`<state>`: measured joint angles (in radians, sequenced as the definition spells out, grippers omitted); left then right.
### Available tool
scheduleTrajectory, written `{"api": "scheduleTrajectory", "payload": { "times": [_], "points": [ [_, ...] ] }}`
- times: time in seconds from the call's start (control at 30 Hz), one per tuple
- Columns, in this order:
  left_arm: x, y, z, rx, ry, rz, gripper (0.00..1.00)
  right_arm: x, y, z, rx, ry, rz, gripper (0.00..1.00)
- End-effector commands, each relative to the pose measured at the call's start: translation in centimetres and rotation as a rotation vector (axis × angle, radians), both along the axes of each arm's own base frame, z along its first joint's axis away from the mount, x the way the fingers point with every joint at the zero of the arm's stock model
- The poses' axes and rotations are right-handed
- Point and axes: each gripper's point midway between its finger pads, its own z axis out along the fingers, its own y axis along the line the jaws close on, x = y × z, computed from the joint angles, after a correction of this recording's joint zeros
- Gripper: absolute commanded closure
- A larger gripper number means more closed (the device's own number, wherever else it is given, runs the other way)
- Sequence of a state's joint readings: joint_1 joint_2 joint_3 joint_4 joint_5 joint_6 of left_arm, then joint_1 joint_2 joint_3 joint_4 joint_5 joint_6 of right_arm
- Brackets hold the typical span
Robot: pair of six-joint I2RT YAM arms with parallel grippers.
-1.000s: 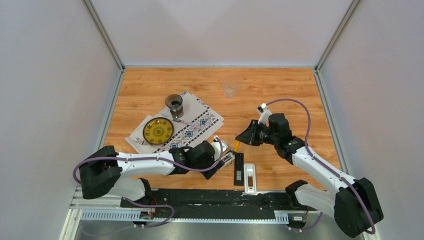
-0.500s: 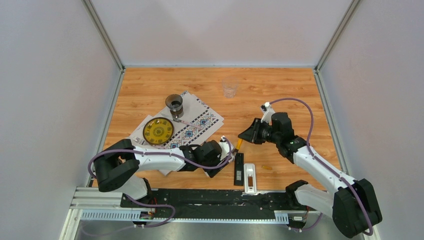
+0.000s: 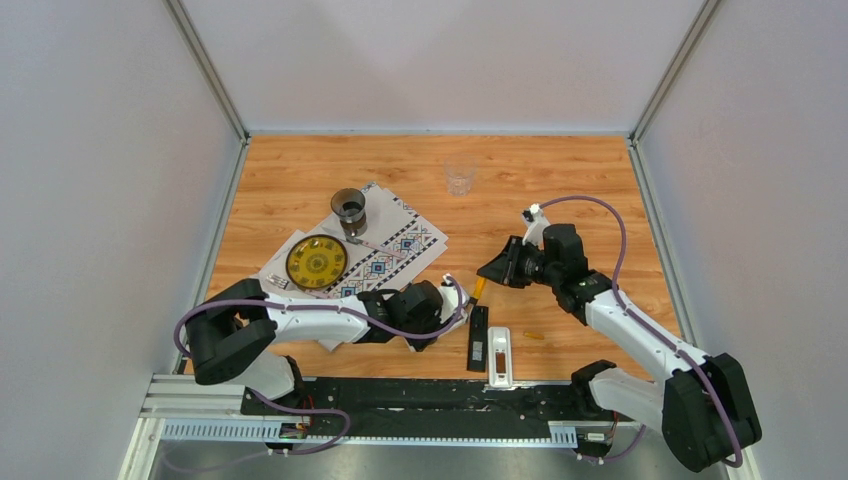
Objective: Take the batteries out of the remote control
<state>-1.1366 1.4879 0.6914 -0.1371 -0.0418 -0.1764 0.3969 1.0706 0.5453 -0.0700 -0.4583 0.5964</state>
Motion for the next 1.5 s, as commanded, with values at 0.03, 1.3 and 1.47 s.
{"api": "scheduleTrajectory", "payload": {
  "times": [0.03, 1.3, 1.47],
  "points": [
    [-1.2, 1.2, 0.0, 0.003, 0.034, -0.007, 0.84, 1.1, 0.5, 1.7, 0.035, -0.062, 0.009, 1.00],
    [-1.9, 2.5, -1.2, 0.019, 0.048, -0.008, 1.00, 3.3, 2.0, -0.2, -0.021, -0.121, -0.122, 1.00],
    [-1.9, 2.5, -1.2, 0.020, 0.049, -0.009, 1.00, 3.3, 2.2, -1.1, -0.029, -0.102, -0.118, 1.00]
  ]
}}
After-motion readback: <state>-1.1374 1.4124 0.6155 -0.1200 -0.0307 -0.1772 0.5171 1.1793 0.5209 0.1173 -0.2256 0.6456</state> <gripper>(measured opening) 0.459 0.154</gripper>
